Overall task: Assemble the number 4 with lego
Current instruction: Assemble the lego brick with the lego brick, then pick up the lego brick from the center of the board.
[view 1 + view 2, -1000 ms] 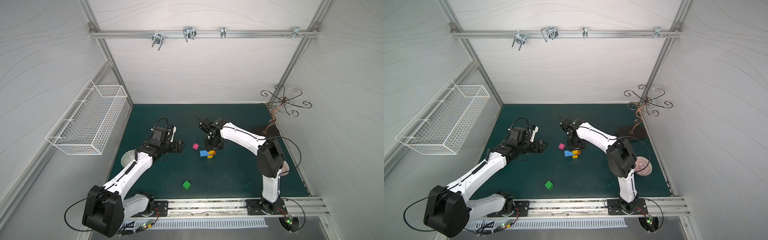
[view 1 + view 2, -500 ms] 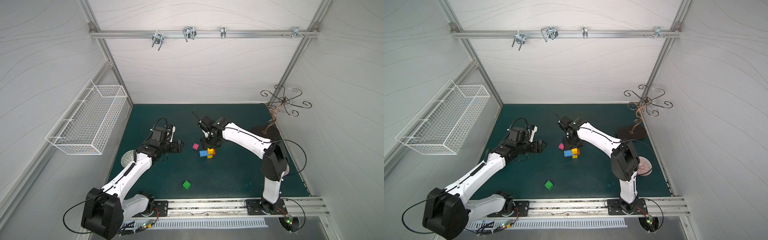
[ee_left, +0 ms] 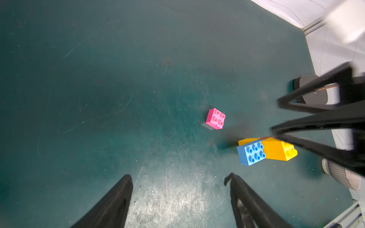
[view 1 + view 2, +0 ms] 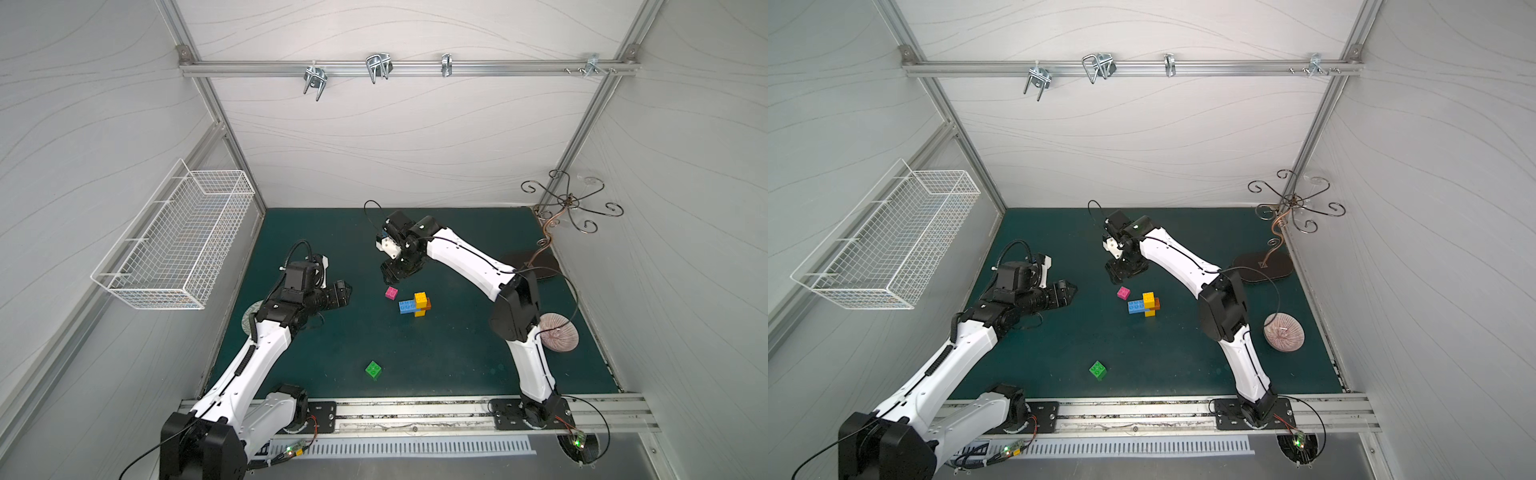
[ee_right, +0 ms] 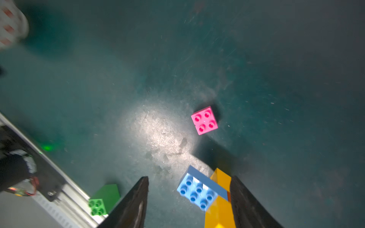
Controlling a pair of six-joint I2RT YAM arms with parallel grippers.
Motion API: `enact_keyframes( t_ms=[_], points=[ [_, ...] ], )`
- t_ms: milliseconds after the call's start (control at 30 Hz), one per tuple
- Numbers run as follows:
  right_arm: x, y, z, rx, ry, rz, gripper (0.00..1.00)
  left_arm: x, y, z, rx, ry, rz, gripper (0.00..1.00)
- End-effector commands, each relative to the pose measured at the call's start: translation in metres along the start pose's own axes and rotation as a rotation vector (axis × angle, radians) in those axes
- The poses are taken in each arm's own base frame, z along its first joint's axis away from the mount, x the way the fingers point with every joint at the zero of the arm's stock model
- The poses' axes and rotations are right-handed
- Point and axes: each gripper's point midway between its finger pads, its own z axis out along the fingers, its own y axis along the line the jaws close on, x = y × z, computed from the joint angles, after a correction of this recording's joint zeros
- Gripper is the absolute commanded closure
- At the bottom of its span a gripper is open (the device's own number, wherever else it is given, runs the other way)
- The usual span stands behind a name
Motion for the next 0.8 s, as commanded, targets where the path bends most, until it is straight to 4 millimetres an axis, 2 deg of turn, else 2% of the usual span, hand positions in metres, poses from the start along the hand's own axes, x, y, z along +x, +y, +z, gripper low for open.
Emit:
enact_keyframes(
  t_ms=[0,200,400,567,767],
  points=[
    [0.014,0.003,0.015,0.021,0.094,-0.092,0.34,-0.002,-0.002,-0.005,0.016,-0.014,-0.021,0.21],
    [0.008,-0.009,0.040,0.084,0.118,-0.127,0.33,0.002,-0.001,-0.002,0.025,-0.009,-0.028,0.20],
    [0.004,-0.023,0.061,0.150,0.150,-0.167,0.27,0.001,-0.002,-0.001,0.030,-0.009,-0.026,0.20],
    [0.005,-0.025,0.078,0.139,0.175,-0.171,0.24,0.002,-0.003,-0.001,0.033,-0.006,-0.025,0.20],
    [0.008,-0.026,0.088,0.133,0.201,-0.178,0.27,0.002,-0.003,0.000,0.037,-0.007,-0.024,0.20]
  ],
)
